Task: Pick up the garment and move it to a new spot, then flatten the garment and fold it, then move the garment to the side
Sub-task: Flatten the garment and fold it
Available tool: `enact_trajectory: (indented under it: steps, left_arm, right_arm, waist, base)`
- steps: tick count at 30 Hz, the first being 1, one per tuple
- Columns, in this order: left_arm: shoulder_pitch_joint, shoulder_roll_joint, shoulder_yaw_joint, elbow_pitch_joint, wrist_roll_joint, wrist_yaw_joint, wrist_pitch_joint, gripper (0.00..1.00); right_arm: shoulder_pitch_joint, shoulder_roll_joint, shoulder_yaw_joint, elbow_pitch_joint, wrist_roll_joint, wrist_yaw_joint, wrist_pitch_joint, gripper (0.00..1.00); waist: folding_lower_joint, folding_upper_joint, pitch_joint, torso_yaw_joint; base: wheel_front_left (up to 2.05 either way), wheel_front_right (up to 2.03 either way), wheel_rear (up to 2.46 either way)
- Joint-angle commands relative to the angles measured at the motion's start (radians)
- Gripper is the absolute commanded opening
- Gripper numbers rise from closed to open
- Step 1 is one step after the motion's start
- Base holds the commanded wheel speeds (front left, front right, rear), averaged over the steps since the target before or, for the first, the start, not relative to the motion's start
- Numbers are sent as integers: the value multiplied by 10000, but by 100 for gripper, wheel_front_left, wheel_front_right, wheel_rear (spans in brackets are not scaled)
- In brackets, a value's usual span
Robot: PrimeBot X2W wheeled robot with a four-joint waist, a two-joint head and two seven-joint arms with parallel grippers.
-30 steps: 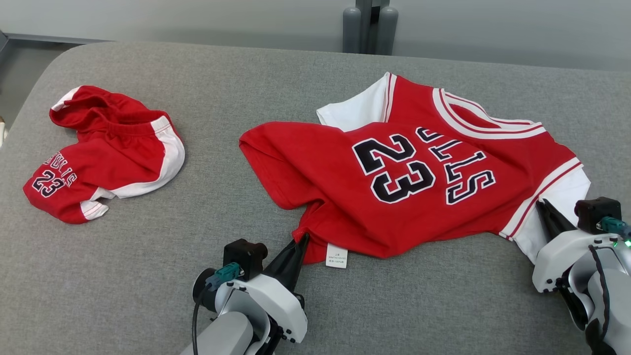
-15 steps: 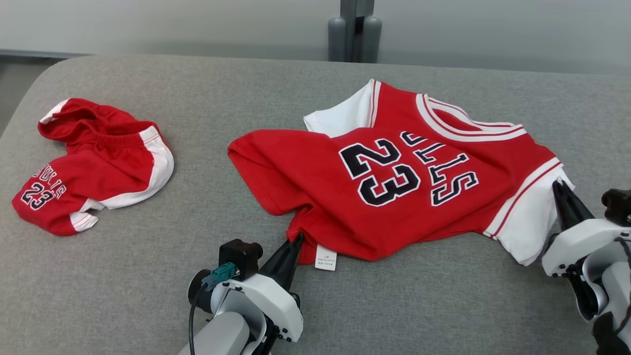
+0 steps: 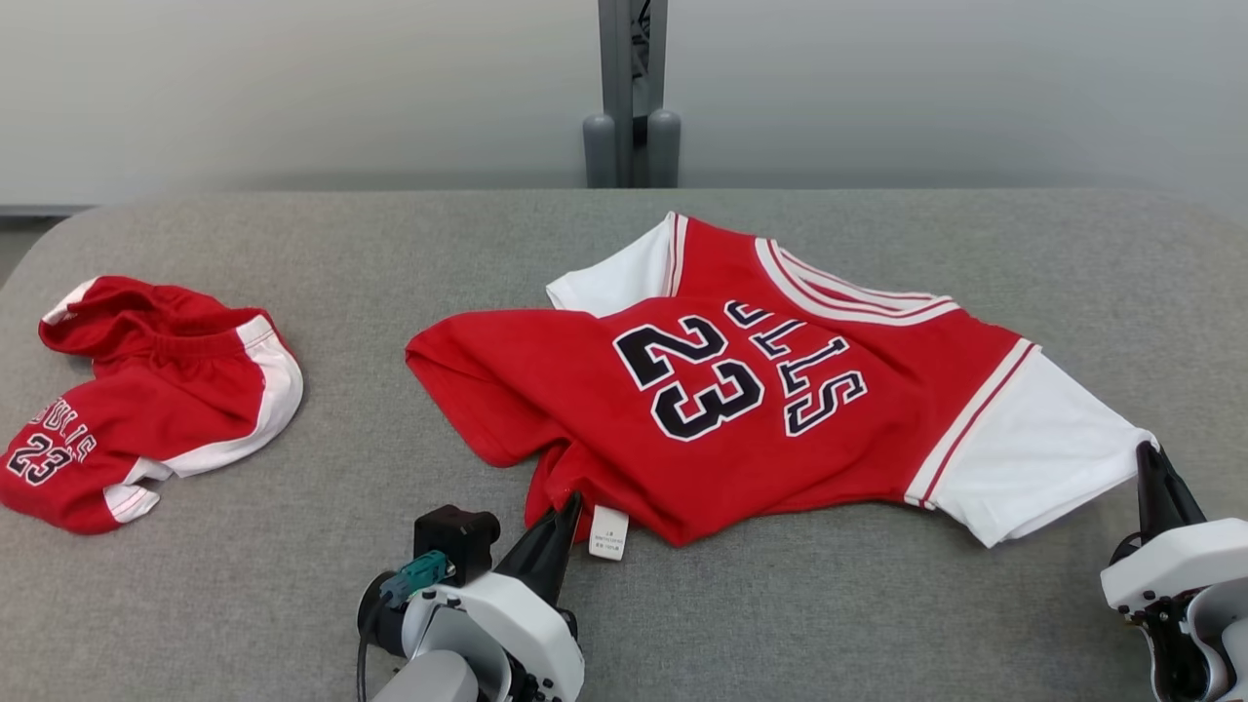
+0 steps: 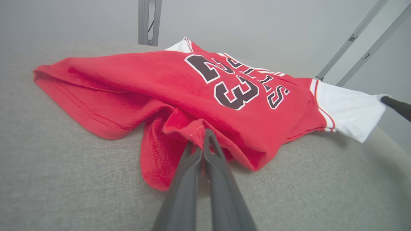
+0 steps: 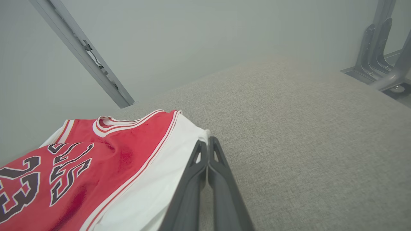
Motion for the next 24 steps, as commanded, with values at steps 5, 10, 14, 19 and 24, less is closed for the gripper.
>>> enact_trajectory:
  steps: [5,10,14,19,24]
  left_arm:
    - [279,43,268,-43,119,-119,-47,0]
    - [425,97,663,-420,374,-300,-47,0]
    - [102,455,983,-1082,1055,-207,-47,0]
    - [-341,875,1503,-2063,1715,-260,-47,0]
    - [-1109,1188,1713,-2208,1756,-479,-5,0]
  right_arm:
    - [169,-201,230,-176,71,3,-52,0]
    - [-169,-231,260,-338,38,3,-52,0]
    - [-537,-413,247,-644,-261,3,-52,0]
    - [-1443,-452,205,-1029,-372,3,-52,0]
    - [-2622,-542,428,-907,80,3,39,0]
  waist:
    - [0,0,-394,-209]
    - [0,0,-718,-263]
    - [0,0,-901,-302]
    - [0,0,-1092,-419]
    - [0,0,-1226,-562]
  base:
    - [0,0,0]
    - [0,0,0]
    - [0,0,0]
    - [0,0,0]
    - [0,0,0]
